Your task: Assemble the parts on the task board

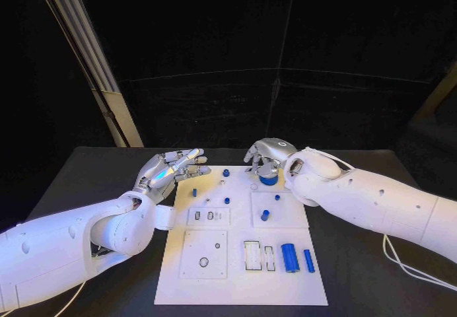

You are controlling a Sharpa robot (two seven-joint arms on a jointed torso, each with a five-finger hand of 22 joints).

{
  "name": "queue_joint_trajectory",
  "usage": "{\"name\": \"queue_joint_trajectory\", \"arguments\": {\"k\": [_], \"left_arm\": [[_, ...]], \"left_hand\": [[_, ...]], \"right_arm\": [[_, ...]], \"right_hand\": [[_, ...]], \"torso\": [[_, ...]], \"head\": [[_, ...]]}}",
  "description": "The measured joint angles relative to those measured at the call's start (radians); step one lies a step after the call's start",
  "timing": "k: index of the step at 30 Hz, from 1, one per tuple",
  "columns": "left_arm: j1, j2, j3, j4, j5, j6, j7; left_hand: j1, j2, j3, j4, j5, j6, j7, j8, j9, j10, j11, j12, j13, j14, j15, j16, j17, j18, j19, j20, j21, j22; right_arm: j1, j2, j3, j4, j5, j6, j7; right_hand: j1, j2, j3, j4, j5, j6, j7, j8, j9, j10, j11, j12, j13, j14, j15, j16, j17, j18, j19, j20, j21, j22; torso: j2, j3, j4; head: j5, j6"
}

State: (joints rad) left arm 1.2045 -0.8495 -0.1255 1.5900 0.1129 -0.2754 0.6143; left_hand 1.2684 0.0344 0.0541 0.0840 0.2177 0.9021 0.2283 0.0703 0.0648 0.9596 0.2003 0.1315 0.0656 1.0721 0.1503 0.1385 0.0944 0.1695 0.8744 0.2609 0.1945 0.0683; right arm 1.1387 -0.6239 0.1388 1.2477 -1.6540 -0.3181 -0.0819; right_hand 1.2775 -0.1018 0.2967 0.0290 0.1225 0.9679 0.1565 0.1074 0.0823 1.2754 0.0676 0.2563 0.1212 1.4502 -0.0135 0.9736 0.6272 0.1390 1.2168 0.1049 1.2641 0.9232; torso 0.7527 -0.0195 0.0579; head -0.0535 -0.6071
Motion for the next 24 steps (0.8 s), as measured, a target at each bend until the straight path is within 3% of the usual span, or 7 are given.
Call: {"name": "queue_joint_trajectory", "arguments": {"k": [1,5,10,12,14,18,24], "left_arm": [[0.000,-0.001,0.000,0.000,0.000,0.000,0.000],[0.000,-0.002,0.000,0.001,0.000,0.003,-0.001],[0.000,-0.001,0.000,-0.001,0.000,0.005,-0.003],[0.000,0.000,0.000,-0.002,0.000,0.007,-0.004],[0.000,0.001,0.000,-0.003,0.000,0.008,-0.004],[0.000,0.004,0.000,-0.006,0.000,0.012,-0.007],[0.000,0.006,-0.001,-0.010,0.000,0.016,-0.010]], "left_hand": [[0.000,0.000,0.000,0.000,0.000,0.000,0.000,0.000,0.000,0.000,0.000,0.000,0.000,0.000,0.000,-0.001,0.000,0.000,0.000,0.000,0.000,0.000],[0.002,0.002,0.002,-0.002,0.000,0.000,0.000,0.000,0.000,0.000,0.000,0.000,0.000,0.000,0.000,-0.004,0.000,0.000,0.000,0.000,0.000,0.000],[0.004,0.004,0.003,-0.003,0.000,0.000,0.000,0.000,0.000,0.000,0.000,0.000,0.000,0.000,0.000,-0.004,0.000,0.000,0.000,0.000,0.000,0.000],[0.009,0.009,0.010,-0.010,0.000,-0.004,0.004,0.000,0.000,0.000,0.000,0.000,0.000,0.000,0.000,-0.004,0.000,0.000,0.000,0.000,-0.006,0.000],[0.010,0.010,0.011,-0.011,0.000,-0.004,0.004,0.000,0.000,0.000,0.000,0.000,0.000,0.000,0.000,-0.008,-0.001,0.000,0.000,0.000,-0.006,-0.001],[0.010,0.010,0.014,-0.014,0.000,-0.007,0.000,0.000,0.000,0.000,0.000,0.000,0.000,0.000,0.000,-0.008,-0.001,0.000,0.000,0.000,-0.006,-0.001],[0.010,0.010,0.017,-0.017,0.000,-0.007,0.000,0.000,0.000,-0.004,0.004,0.000,0.000,0.000,0.000,-0.008,-0.001,0.000,0.000,0.000,-0.006,-0.001]], "right_arm": [[0.000,-0.019,0.000,0.014,0.012,0.002,-0.007],[0.000,-0.076,0.000,0.051,0.064,0.019,-0.038],[0.000,-0.110,0.000,0.064,0.108,0.052,-0.070],[0.000,-0.118,0.000,0.064,0.123,0.069,-0.082],[0.000,-0.120,0.000,0.062,0.132,0.084,-0.090],[0.000,-0.120,0.000,0.057,0.148,0.116,-0.102],[0.000,-0.107,0.000,0.036,0.155,0.155,-0.111]], "right_hand": [[-0.007,-0.006,-0.007,0.012,0.000,0.005,-0.005,0.000,-0.001,0.026,-0.008,0.019,0.014,0.008,-0.008,0.032,0.041,-0.013,0.017,-0.008,0.018,0.029],[-0.019,-0.033,-0.059,0.067,0.030,-0.006,-0.024,-0.010,-0.011,0.088,-0.025,0.121,0.116,0.017,-0.017,0.187,0.248,-0.031,0.088,-0.029,0.093,0.158],[0.017,-0.054,-0.159,0.149,0.049,-0.067,-0.012,-0.036,-0.015,0.057,-0.016,0.259,0.265,0.017,-0.017,0.276,0.367,-0.031,0.099,-0.028,0.119,0.204],[0.073,-0.052,-0.221,0.216,0.052,-0.082,-0.007,-0.036,-0.014,0.007,-0.013,0.347,0.363,0.017,-0.010,0.306,0.410,-0.032,0.101,-0.026,0.127,0.215],[0.099,-0.054,-0.247,0.252,0.056,-0.088,-0.004,-0.036,-0.014,-0.008,-0.009,0.411,0.434,0.017,-0.010,0.325,0.440,-0.047,0.099,-0.017,0.130,0.221],[0.117,-0.048,-0.264,0.263,0.059,-0.088,-0.004,-0.036,-0.014,-0.011,-0.008,0.531,0.569,0.017,-0.010,0.361,0.498,-0.047,0.102,-0.014,0.141,0.238],[0.141,-0.040,-0.268,0.259,0.061,-0.088,-0.004,-0.030,-0.013,0.057,-0.006,0.802,0.866,0.017,-0.002,0.441,0.638,-0.047,0.115,-0.009,0.160,0.274]], "torso": [[-0.001,0.0006,-0.0018],[-0.003,0.0031,-0.0096],[-0.005,0.0056,-0.0155],[-0.005,0.0056,-0.0161],[-0.005,0.0055,-0.0161],[-0.005,0.0051,-0.0161],[-0.004,0.0039,-0.0152]], "head": [[0.000,0.001],[0.003,0.002],[0.003,0.002],[0.000,0.002],[-0.002,0.002],[-0.006,0.004],[-0.010,0.002]]}}
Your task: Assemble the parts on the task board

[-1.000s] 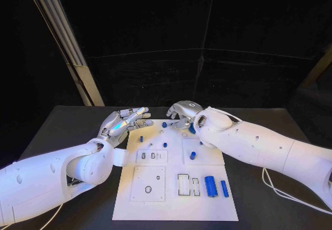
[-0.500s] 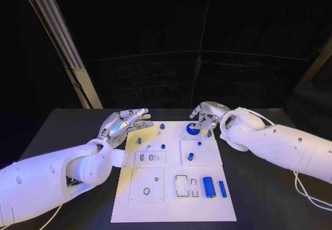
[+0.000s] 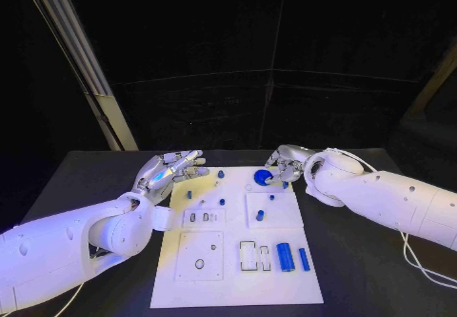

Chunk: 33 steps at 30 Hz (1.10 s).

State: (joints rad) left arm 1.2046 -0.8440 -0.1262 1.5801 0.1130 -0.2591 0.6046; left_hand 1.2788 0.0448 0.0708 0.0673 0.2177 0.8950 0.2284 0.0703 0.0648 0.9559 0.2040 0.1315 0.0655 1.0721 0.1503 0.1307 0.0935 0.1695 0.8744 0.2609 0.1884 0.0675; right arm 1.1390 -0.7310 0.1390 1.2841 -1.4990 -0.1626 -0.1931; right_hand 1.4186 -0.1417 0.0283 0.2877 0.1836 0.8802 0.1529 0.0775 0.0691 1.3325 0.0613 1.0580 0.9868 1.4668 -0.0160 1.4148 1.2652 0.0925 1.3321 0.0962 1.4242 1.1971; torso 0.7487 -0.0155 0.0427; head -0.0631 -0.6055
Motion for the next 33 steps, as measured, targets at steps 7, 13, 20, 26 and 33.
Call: {"name": "queue_joint_trajectory", "arguments": {"k": [7,13,20,26,33], "left_arm": [[0.000,0.001,0.000,-0.002,0.000,0.003,-0.002],[0.000,0.002,0.000,-0.004,0.000,0.004,-0.003],[0.000,0.004,-0.001,-0.007,0.000,0.006,-0.004],[0.000,0.004,-0.004,-0.010,0.000,0.007,-0.004],[0.000,0.005,-0.008,-0.011,0.000,0.009,-0.005]], "left_hand": [[0.000,0.000,0.000,0.000,0.000,0.000,0.000,0.000,0.000,0.000,0.000,0.000,0.000,0.000,0.000,0.000,0.000,0.000,0.000,0.000,0.000,0.000],[0.004,0.004,0.000,0.000,0.000,0.000,0.000,0.000,0.000,0.000,0.000,0.000,0.000,0.000,0.000,0.000,0.000,0.000,0.000,0.000,-0.005,0.000],[0.004,0.004,0.000,0.000,0.000,0.000,0.000,0.000,0.000,0.000,0.000,0.000,0.000,0.000,0.000,0.000,0.000,0.000,0.000,0.000,-0.005,0.000],[0.004,0.004,0.004,-0.004,0.000,0.000,0.000,0.000,0.000,0.000,0.000,0.000,0.000,0.000,0.000,0.000,0.000,0.000,0.000,0.000,-0.005,0.000],[0.004,0.004,0.004,-0.004,0.000,0.000,0.000,0.000,0.000,0.000,0.000,0.000,0.000,0.000,0.000,0.000,0.000,0.000,0.000,0.000,-0.005,0.000]], "right_arm": [[0.000,0.017,0.000,-0.024,-0.002,0.037,-0.002],[0.002,0.029,0.001,-0.029,-0.006,0.043,0.001],[0.001,0.037,0.001,-0.031,-0.013,0.038,0.005],[0.001,0.038,0.000,-0.034,-0.024,0.030,0.006],[0.000,0.041,0.000,-0.029,-0.048,0.012,0.004]], "right_hand": [[0.011,0.011,0.000,0.000,0.005,0.007,0.000,0.007,0.001,0.011,0.001,0.080,0.094,0.000,0.000,0.020,0.043,0.000,0.007,0.004,0.011,0.022],[0.016,0.016,0.000,0.000,0.018,0.014,0.000,0.012,0.001,0.026,-0.002,0.122,0.140,0.000,0.000,0.038,0.043,-0.016,0.022,0.004,0.020,0.046],[0.014,0.025,0.000,0.000,0.043,0.021,0.000,0.012,0.002,0.029,0.001,0.142,0.171,0.000,0.000,0.048,0.043,-0.016,0.028,0.004,0.029,0.062],[0.019,0.029,0.004,-0.003,0.049,0.039,0.001,0.020,0.003,0.029,0.001,0.153,0.183,0.000,0.000,0.050,0.043,-0.016,0.032,0.007,0.029,0.066],[0.021,0.032,0.006,-0.011,0.049,0.040,0.000,0.023,0.003,0.033,0.005,0.159,0.191,0.000,0.000,0.051,0.043,-0.015,0.035,0.004,0.035,0.072]], "torso": [[0.001,-0.0008,0.0026],[0.001,-0.0008,0.0026],[0.001,-0.0008,0.0018],[0.001,-0.0008,0.0018],[0.001,-0.0007,0.0014]], "head": [[-0.008,-0.002],[-0.004,-0.004],[-0.003,-0.005],[-0.003,-0.006],[-0.003,-0.007]]}}
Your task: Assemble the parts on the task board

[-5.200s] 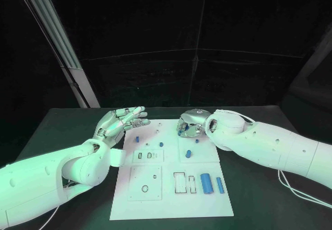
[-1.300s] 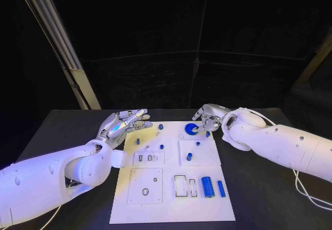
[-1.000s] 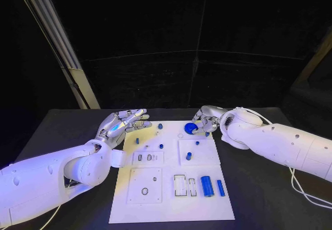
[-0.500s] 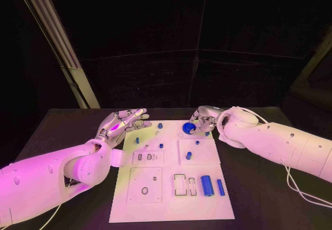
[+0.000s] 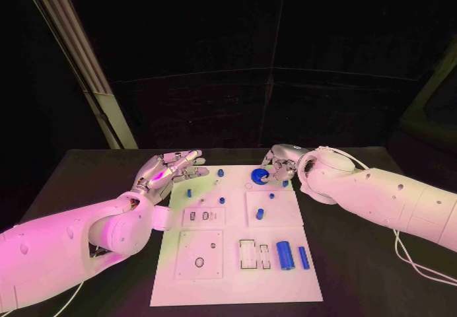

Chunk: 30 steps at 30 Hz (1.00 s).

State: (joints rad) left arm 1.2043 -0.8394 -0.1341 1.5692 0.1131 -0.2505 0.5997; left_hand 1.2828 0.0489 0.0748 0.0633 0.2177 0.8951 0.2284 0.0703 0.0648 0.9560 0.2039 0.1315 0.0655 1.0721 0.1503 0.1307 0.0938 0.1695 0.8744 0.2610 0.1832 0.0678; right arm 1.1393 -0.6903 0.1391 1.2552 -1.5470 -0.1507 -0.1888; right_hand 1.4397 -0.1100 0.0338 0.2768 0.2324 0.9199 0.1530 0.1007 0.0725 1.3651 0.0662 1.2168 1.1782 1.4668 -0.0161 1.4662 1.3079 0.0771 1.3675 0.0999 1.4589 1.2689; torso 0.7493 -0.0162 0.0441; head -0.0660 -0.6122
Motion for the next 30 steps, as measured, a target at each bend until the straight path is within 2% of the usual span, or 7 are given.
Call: {"name": "queue_joint_trajectory", "arguments": {"k": [15,30], "left_arm": [[0.000,0.002,-0.001,-0.003,0.000,0.004,-0.002],[0.000,0.002,-0.002,-0.004,0.000,0.006,-0.004]], "left_hand": [[0.000,0.000,0.000,0.000,0.000,0.000,0.000,0.000,0.000,0.000,0.000,0.000,0.000,0.000,0.000,-0.004,-0.001,0.000,0.000,0.000,0.000,0.000],[0.000,0.000,0.000,0.000,0.000,0.000,0.000,0.000,0.000,0.000,0.000,0.000,0.000,0.000,0.000,-0.004,-0.001,0.000,0.000,0.000,0.000,0.000]], "right_arm": [[0.000,0.011,0.000,0.004,-0.040,-0.019,-0.001],[0.001,0.020,0.001,-0.011,-0.050,0.021,-0.003]], "right_hand": [[0.000,0.000,0.000,0.000,0.000,0.000,0.000,0.000,0.000,0.000,0.000,0.000,0.002,0.000,0.000,0.004,0.000,0.000,0.000,0.000,0.000,0.003],[0.004,0.004,0.000,-0.005,0.000,0.005,0.001,0.000,-0.001,0.000,0.000,0.003,0.005,0.000,0.000,0.003,0.000,0.000,0.000,0.000,0.000,0.004]], "torso": [[0.000,-0.0001,0.0003],[0.000,0.0000,0.0009]], "head": [[-0.001,-0.002],[0.001,-0.008]]}}
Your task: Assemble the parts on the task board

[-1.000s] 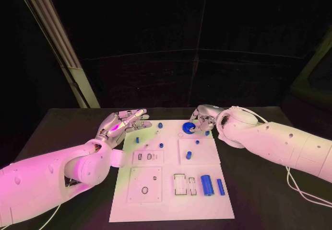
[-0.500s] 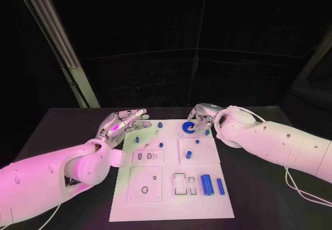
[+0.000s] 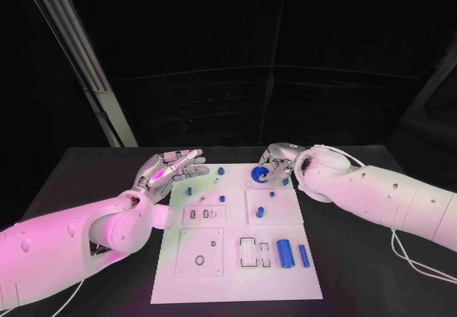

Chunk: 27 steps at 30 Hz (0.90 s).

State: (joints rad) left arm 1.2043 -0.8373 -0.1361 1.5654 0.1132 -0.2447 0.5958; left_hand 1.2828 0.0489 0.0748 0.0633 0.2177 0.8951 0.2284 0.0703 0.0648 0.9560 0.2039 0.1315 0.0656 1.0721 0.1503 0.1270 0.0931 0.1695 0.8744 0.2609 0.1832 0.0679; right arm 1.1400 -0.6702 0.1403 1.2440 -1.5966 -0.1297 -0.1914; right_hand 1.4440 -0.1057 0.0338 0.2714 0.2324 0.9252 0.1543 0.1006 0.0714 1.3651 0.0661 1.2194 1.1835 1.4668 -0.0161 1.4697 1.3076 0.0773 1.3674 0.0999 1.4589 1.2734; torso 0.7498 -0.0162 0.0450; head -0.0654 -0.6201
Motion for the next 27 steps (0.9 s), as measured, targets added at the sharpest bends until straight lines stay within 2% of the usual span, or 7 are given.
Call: {"name": "queue_joint_trajectory", "arguments": {"k": [9,13,16,20,21,22,27], "left_arm": [[0.000,0.000,0.000,-0.001,0.000,0.001,0.000],[0.000,0.000,0.000,-0.001,0.000,0.001,0.000],[0.000,0.000,0.000,-0.002,0.000,0.001,-0.001],[0.000,0.000,0.000,-0.002,0.000,0.001,-0.001],[0.000,0.000,0.000,-0.002,0.001,0.002,-0.001],[0.000,0.000,0.000,-0.002,0.003,0.002,-0.001],[0.000,0.000,0.000,-0.003,0.016,0.005,-0.002]], "left_hand": [[0.000,0.000,0.000,0.000,0.000,0.000,0.000,0.000,0.000,0.000,0.000,0.000,0.000,0.000,0.000,0.000,0.000,0.000,0.000,0.000,0.000,0.000],[0.000,0.000,0.006,-0.006,0.000,0.000,0.000,0.000,0.000,0.000,0.000,0.000,0.000,0.000,0.000,0.000,0.000,0.000,0.000,0.000,0.000,0.000],[0.000,0.000,0.006,-0.006,0.000,0.000,0.000,0.000,0.000,0.000,0.000,0.000,0.000,0.000,0.000,0.000,0.000,0.000,0.000,0.000,0.000,0.000],[0.000,0.000,0.006,-0.006,0.000,0.000,0.000,0.000,0.000,0.000,0.000,0.000,0.000,0.000,0.000,0.000,0.000,0.000,0.000,0.000,0.000,0.000],[0.000,0.000,0.006,-0.006,0.000,0.000,0.000,0.000,0.000,0.000,0.000,0.000,0.000,0.000,0.000,0.000,0.000,0.000,0.000,0.000,0.000,0.000],[0.000,0.000,0.006,-0.006,0.000,0.000,0.000,0.000,0.000,0.000,0.000,0.000,0.000,0.000,0.000,0.000,0.000,0.000,0.000,0.000,0.000,0.000],[0.000,0.000,0.006,-0.006,0.000,0.000,0.000,0.000,0.000,0.000,0.000,0.000,0.000,0.000,0.000,0.000,0.000,0.000,0.000,0.000,0.000,0.000]], "right_arm": [[0.002,0.002,0.001,-0.002,-0.002,0.009,0.001],[0.002,0.004,0.002,-0.001,-0.007,0.002,0.002],[0.002,0.005,0.002,0.001,-0.014,-0.014,0.002],[0.000,0.006,0.000,0.004,-0.021,-0.043,0.003],[-0.001,0.006,-0.001,0.008,-0.024,-0.058,0.004],[-0.002,0.006,-0.001,0.012,-0.025,-0.066,0.005],[-0.002,0.006,-0.001,0.046,-0.024,-0.101,0.009]], "right_hand": [[0.020,0.020,0.017,-0.017,0.006,0.030,-0.005,0.012,0.001,0.003,-0.004,0.005,0.010,0.000,0.000,0.000,0.000,0.000,0.003,0.003,0.004,0.005],[0.057,0.057,0.071,-0.053,-0.071,0.063,-0.009,0.026,0.001,0.009,-0.009,0.007,0.022,0.000,0.000,0.004,0.000,0.000,0.011,-0.004,0.009,0.015],[0.075,0.064,0.134,-0.087,-0.104,0.069,-0.009,0.027,0.001,0.013,-0.013,0.021,0.035,-0.002,-0.003,0.005,0.000,0.000,0.019,-0.012,0.012,0.027],[0.092,0.059,0.183,-0.111,-0.107,0.070,-0.009,0.027,0.000,0.016,-0.016,0.030,0.053,-0.002,-0.009,0.009,0.000,-0.001,0.025,-0.018,0.016,0.035],[0.096,0.057,0.193,-0.117,-0.108,0.070,-0.009,0.027,-0.001,0.016,-0.016,0.034,0.055,-0.002,-0.009,0.010,0.000,-0.009,0.027,-0.020,0.020,0.035],[0.098,0.059,0.199,-0.123,-0.108,0.070,-0.009,0.027,-0.001,0.016,-0.016,0.039,0.059,-0.001,-0.010,0.011,0.000,-0.016,0.034,-0.021,0.025,0.035],[0.094,0.063,0.214,-0.138,-0.082,0.070,-0.010,0.027,-0.002,0.021,-0.021,0.047,0.074,-0.002,-0.016,0.011,0.000,-0.016,0.039,-0.025,0.030,0.035]], "torso": [[0.000,0.0003,-0.0001],[0.000,0.0004,-0.0002],[0.000,0.0004,-0.0003],[0.000,0.0004,-0.0003],[0.000,0.0004,-0.0003],[0.000,0.0004,-0.0003],[0.000,0.0004,-0.0003]], "head": [[0.000,-0.001],[-0.001,-0.001],[-0.001,-0.001],[-0.001,0.000],[-0.001,0.001],[-0.001,0.001],[-0.001,0.002]]}}
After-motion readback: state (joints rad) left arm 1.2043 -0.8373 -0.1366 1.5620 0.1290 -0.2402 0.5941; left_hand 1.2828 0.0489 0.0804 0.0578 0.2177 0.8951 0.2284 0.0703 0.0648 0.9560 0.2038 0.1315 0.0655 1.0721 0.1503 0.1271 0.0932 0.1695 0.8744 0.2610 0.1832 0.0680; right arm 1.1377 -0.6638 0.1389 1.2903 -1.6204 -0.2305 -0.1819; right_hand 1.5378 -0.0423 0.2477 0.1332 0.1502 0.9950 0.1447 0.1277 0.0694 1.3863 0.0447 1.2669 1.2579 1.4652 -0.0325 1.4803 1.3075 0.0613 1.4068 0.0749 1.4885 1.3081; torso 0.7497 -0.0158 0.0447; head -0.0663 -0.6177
